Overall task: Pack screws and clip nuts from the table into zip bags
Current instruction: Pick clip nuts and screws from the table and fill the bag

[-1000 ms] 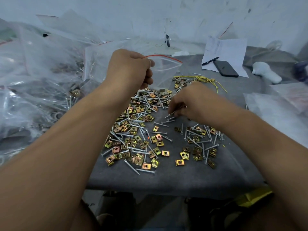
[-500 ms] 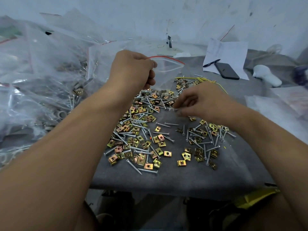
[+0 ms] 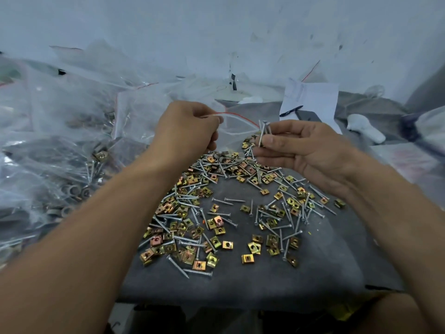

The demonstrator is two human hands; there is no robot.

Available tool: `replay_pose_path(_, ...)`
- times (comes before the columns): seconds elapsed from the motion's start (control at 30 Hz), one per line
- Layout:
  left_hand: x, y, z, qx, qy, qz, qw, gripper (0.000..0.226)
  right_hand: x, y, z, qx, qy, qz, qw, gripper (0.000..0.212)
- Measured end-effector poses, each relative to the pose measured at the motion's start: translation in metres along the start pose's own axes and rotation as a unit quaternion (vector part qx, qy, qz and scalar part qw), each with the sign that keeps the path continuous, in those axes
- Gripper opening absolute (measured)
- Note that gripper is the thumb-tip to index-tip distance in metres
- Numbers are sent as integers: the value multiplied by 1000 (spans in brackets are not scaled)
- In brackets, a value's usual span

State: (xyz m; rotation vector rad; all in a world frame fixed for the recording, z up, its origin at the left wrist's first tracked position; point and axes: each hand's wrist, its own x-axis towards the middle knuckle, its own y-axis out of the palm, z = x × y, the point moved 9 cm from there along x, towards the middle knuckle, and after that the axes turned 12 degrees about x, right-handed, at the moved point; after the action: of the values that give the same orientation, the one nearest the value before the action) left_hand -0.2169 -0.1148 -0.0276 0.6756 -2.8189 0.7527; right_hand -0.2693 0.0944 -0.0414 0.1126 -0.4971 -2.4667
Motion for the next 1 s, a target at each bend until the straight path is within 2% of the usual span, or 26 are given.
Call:
replay_pose_path(0.13,-4,4,-10,31,37,5,999,21,-3,3,6,-33,-20,-9,999,31)
replay_pose_path(0.23,-7,6,-15,70,59,0,996,19,-8,7,20,-168,-76,-52,982,22)
replay_pose_path(0.3,-9,8,-21,89,77,-6,993,18,-12,13,33,-314,-136,-97,935,19)
replay_pose_path(0.37,-12,12,-29,113,100,-9,988,18,-16,24,44,-440,-186,-121,870,18)
replay_pose_path(0.47,-18,21,-40,175,134,2,975,22,-22,43,50,-550,-229,-120,794,15)
replay_pose_path(0.6,-23,26,-49,211,164,10,964,25,-27,55,53,-616,-247,-121,738,12)
replay_pose_path(0.77,-26,33,-50,156,158,48,974,25,-16,67,40,-692,-216,-96,682,13)
replay_pose_path(0.83,-23,33,-45,128,143,50,980,25,-12,68,36,-695,-210,-94,681,14)
replay_pose_path(0.97,-15,25,-28,54,81,39,994,31,-9,61,31,-605,-198,-98,765,30)
replay_pose_path(1.0,-13,23,-25,41,69,37,996,31,-9,60,30,-593,-200,-96,774,30)
